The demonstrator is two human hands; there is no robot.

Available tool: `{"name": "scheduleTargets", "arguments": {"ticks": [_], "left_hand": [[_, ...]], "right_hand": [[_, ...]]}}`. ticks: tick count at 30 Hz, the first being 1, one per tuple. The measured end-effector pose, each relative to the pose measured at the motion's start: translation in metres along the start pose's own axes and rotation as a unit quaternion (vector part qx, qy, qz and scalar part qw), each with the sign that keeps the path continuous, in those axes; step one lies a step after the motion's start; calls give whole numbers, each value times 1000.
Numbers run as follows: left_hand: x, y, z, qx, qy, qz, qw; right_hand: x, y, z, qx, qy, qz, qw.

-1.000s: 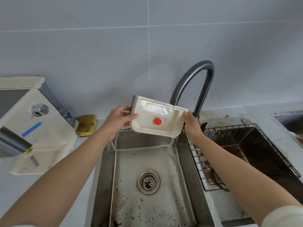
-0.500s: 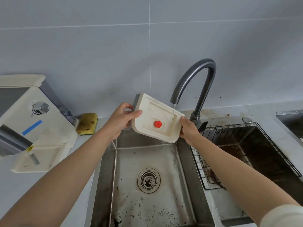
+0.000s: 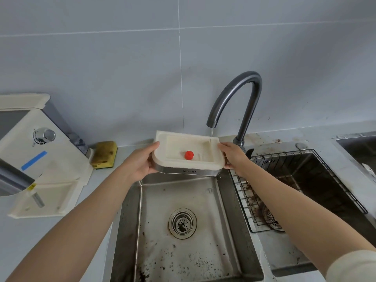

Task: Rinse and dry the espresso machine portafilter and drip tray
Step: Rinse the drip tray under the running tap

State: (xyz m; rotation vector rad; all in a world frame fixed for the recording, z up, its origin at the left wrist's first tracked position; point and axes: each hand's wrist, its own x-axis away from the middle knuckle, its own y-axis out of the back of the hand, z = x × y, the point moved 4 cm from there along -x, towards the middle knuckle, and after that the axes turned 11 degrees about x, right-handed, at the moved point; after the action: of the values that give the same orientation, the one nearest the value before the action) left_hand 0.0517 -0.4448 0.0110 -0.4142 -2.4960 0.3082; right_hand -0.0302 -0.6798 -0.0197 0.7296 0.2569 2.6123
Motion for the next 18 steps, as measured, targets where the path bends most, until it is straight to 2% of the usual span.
{"name": "scheduleTargets", "arguments": {"ticks": [9,18], "left_hand": [[-5,16,21,54,37,-25,998],[-9,17,44,88,60,-11,994]], "right_hand": [[7,-7,1,-3,2,68,998],[11,2,8,22,50,39,998]]}}
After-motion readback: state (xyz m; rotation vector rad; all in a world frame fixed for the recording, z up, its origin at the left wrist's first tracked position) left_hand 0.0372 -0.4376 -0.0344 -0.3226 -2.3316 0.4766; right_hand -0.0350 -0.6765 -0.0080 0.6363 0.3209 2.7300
